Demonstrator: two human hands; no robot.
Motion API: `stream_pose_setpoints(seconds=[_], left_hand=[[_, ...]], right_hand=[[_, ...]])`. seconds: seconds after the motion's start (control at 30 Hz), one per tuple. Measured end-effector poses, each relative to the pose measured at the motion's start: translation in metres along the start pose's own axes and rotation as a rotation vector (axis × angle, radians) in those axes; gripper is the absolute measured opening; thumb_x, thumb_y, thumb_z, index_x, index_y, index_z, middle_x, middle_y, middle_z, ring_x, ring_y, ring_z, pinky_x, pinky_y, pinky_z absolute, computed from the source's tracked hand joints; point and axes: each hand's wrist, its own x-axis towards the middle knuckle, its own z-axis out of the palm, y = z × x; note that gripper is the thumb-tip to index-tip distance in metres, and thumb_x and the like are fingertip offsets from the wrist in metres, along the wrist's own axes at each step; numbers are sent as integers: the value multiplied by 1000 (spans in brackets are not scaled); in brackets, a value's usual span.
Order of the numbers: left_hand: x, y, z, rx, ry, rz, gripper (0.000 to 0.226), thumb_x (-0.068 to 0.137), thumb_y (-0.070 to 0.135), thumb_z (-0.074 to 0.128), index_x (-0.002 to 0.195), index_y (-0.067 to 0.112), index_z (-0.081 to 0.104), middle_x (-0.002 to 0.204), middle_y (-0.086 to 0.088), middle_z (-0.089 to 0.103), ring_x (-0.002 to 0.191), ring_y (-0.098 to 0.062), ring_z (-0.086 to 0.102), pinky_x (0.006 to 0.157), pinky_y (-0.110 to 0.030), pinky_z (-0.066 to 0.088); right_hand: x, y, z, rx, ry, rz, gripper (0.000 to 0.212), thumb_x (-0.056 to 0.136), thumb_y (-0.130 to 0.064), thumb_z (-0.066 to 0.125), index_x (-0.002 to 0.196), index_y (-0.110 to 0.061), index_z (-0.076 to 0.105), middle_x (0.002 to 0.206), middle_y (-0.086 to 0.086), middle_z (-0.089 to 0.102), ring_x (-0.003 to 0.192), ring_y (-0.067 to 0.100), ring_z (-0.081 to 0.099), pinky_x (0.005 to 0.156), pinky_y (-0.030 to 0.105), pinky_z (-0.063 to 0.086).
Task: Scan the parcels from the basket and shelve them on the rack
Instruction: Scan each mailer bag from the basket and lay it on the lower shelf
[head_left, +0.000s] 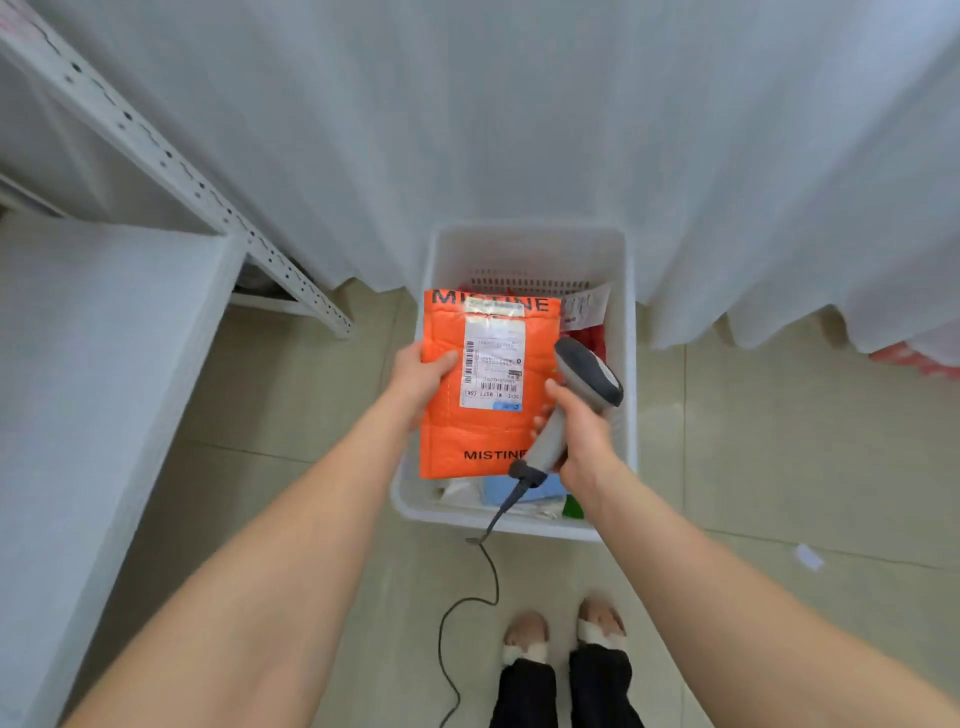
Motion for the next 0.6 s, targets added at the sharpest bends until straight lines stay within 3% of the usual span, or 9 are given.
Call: stream_pose_setpoints(seconds=[0.13,0.23,0.33,0.4,0.47,0.53,0.6], left_hand=[[-60,64,-38,-139,17,-27,4,92,6,58,96,8,59,98,-12,65,79,-22,62,69,-32,56],[-102,101,-58,-231,-22,-47,20,95,5,53,115,2,57,112,-18,62,76,-22,62,82,-43,51],[-143,130,-71,-280,-78,-37,15,97,7,50,110,4,57,123,-23,59,83,-27,63,89,-49,48],[-170,143,-80,-327,-183,-75,32,97,9,50,129,4,52,127,-21,58,105,-37,62,90,-52,47],[-196,148,-91,-261,-358,-105,39,95,6,53,133,10,51,128,-18,59,117,-37,57,89,-51,49],[-221,145,-99,-140,-446,-122,44,89,-4,56,130,13,54,125,-14,62,113,-34,60,83,-47,52],[-241,143,-98,-134,-350,-101,48,85,-10,58,129,9,54,125,-16,62,106,-33,62,81,-45,52]], right_hand=[[-69,-29,12,45,-9,-38,11,85,-14,72,79,-11,63,57,1,57,44,11,52,43,22,45],[-117,-49,21,48,-15,-82,15,83,-12,73,95,-8,65,63,5,61,46,13,53,41,21,45],[-160,-65,26,40,-85,-87,13,83,-13,74,92,-10,66,58,3,64,42,13,57,39,22,47],[-185,-72,26,44,-136,-93,11,84,-12,73,91,-12,64,56,1,64,41,11,57,40,21,48],[-206,-76,24,63,-152,-113,13,84,-9,72,92,-12,63,60,2,64,40,10,55,43,22,48],[-225,-80,18,72,-152,-143,15,83,-8,72,93,-12,61,66,4,63,42,11,55,46,23,49],[-245,-84,12,42,-167,-174,16,83,-7,72,93,-11,61,69,5,62,46,13,55,48,24,49]])
